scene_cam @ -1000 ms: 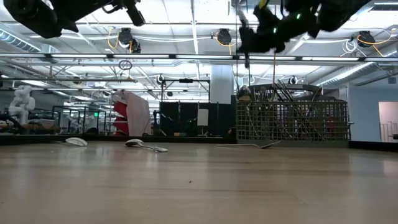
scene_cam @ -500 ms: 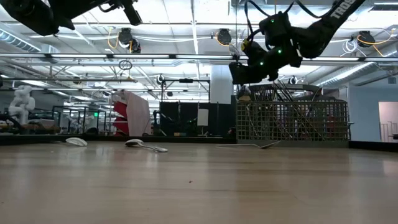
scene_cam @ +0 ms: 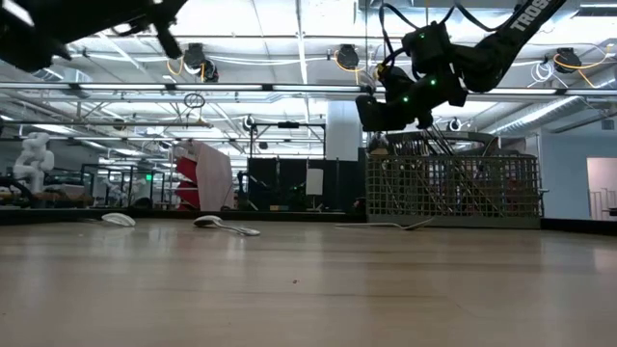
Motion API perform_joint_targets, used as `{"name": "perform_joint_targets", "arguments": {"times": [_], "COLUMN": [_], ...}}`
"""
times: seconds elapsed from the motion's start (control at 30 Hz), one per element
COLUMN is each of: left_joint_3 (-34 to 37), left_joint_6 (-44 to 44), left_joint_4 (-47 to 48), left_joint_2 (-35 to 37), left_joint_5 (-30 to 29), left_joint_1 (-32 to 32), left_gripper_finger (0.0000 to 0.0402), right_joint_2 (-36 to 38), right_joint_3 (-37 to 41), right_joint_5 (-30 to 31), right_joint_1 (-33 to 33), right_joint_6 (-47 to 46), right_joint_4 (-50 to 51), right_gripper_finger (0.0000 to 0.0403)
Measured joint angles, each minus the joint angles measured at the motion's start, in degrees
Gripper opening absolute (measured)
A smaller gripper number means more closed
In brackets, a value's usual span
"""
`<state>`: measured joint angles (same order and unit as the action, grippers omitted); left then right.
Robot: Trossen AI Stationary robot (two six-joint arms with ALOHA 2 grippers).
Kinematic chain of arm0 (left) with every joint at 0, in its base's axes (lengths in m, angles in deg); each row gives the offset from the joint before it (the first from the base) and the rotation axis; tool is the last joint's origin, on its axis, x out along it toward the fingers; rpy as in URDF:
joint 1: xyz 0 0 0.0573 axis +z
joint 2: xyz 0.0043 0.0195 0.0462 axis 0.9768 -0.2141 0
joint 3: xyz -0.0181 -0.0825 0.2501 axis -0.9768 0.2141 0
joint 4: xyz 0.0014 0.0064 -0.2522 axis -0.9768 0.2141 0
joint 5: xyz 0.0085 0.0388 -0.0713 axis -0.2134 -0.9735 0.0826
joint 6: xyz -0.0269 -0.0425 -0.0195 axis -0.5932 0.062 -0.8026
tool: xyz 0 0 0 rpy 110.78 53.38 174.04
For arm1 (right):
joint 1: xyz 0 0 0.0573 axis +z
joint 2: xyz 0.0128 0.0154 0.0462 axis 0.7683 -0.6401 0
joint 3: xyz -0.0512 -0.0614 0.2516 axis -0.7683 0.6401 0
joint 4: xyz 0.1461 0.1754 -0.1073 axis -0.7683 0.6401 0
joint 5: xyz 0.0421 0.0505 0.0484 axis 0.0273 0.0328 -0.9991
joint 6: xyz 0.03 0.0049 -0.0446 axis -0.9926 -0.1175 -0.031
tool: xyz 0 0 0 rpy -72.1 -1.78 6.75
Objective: Sort silverware
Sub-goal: Put the silver spoon into the gray utensil holder
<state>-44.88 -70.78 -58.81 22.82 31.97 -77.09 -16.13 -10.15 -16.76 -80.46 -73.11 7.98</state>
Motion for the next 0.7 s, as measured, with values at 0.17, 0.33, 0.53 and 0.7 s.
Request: {"name": "perform_joint_targets", "arguments": {"times": [0.17,0.33,0.53,0.7], "left_joint_3": [4.34,5.66,5.73,5.73], "left_joint_6": [0.35,0.44,0.75,0.83], "left_joint_4": [0.01,-0.02,-0.06,-0.07], "left_joint_2": [5.0,6.91,7.45,7.47], "left_joint_5": [-6.17,-7.95,-7.95,-7.85], "left_joint_1": [-2.02,-2.98,-3.24,-3.24], "left_gripper_finger": [0.0155,0.0155,0.0155,0.0155], "right_joint_2": [0.0,0.0,0.0,0.64], "right_joint_3": [0.0,0.02,0.04,0.07], "right_joint_5": [0.03,0.18,0.48,0.46], "right_joint_1": [0.0,0.0,0.0,0.0], "right_joint_6": [-2.17,-4.83,-6.45,-8.83], "right_joint_4": [0.14,0.19,0.25,0.53], "right_gripper_finger": [0.0027,0.006,0.0085,0.0094]}}
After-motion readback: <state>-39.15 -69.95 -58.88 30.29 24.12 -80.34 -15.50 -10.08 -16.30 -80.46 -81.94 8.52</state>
